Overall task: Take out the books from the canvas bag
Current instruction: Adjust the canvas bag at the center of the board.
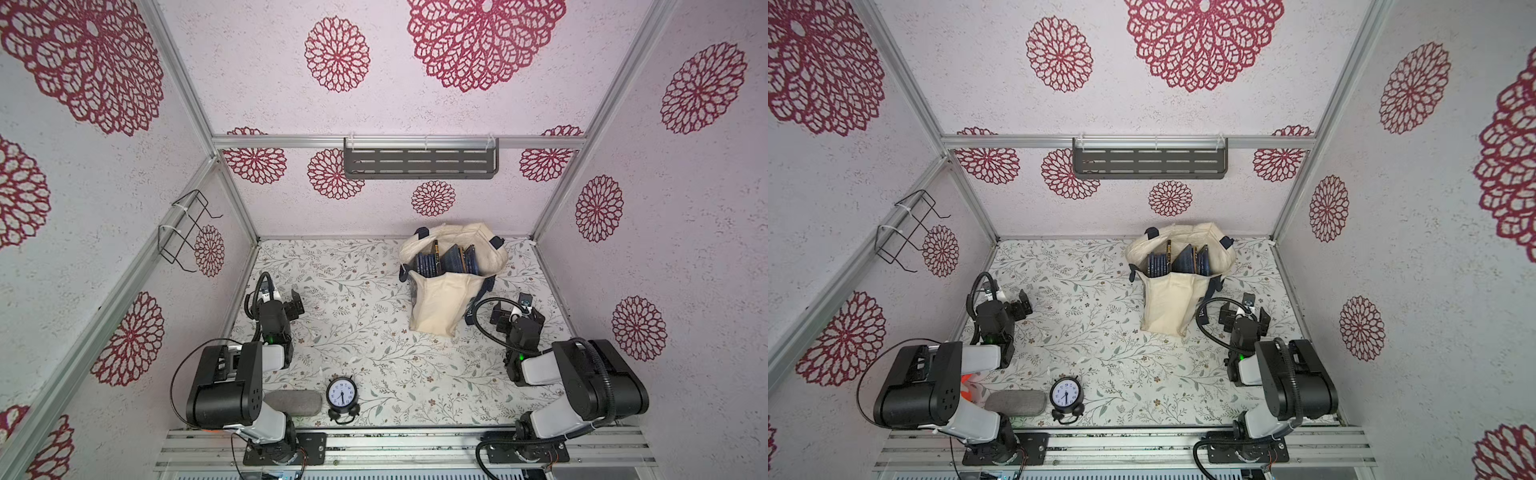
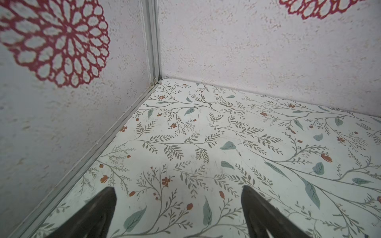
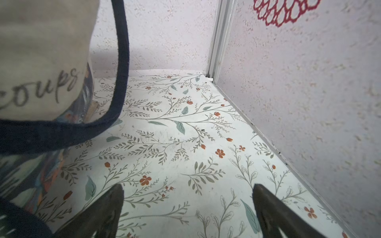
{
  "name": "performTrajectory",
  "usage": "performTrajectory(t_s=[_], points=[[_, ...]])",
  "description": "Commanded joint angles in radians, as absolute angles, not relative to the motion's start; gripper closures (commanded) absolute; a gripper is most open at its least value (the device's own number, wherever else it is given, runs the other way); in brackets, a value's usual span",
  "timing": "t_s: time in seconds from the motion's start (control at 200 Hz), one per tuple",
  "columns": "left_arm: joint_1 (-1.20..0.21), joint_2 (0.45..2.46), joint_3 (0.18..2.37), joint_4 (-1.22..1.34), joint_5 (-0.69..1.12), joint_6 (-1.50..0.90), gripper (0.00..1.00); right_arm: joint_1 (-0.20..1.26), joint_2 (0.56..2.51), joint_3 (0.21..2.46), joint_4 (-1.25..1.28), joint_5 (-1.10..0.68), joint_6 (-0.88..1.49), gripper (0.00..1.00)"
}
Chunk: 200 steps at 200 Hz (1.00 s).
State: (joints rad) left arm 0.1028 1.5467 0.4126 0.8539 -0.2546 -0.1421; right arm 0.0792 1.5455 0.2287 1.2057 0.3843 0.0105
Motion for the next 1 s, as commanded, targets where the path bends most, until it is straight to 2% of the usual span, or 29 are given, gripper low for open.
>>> performTrajectory(t_s=[0.0,0.715,0.796,0.856,0.931,0.996], points=[[0.099,1.552,0.422,0.879,-0.264,-0.129,0.02,0.077,1.54,0.244,1.228,0.376,0.023,0.01],[0.099,1.544,0.422,0.883,-0.268,-0.126,0.02,0.085,1.527,0.23,1.244,0.393,0.013,0.01],[0.075,1.456,0.5,0.676,-0.319,-0.123,0.02,0.107,1.465,0.209,1.245,0.448,0.001,0.01],[0.066,1.398,0.596,0.458,-0.376,-0.147,0.02,0.141,1.377,0.232,1.139,0.505,-0.02,0.01],[0.066,1.345,0.698,0.264,-0.469,-0.326,0.02,0.172,1.281,0.289,0.981,0.534,-0.023,0.01],[0.073,1.324,0.793,0.062,-0.423,-0.438,0.02,0.175,1.204,0.344,0.825,0.587,0.13,0.01]])
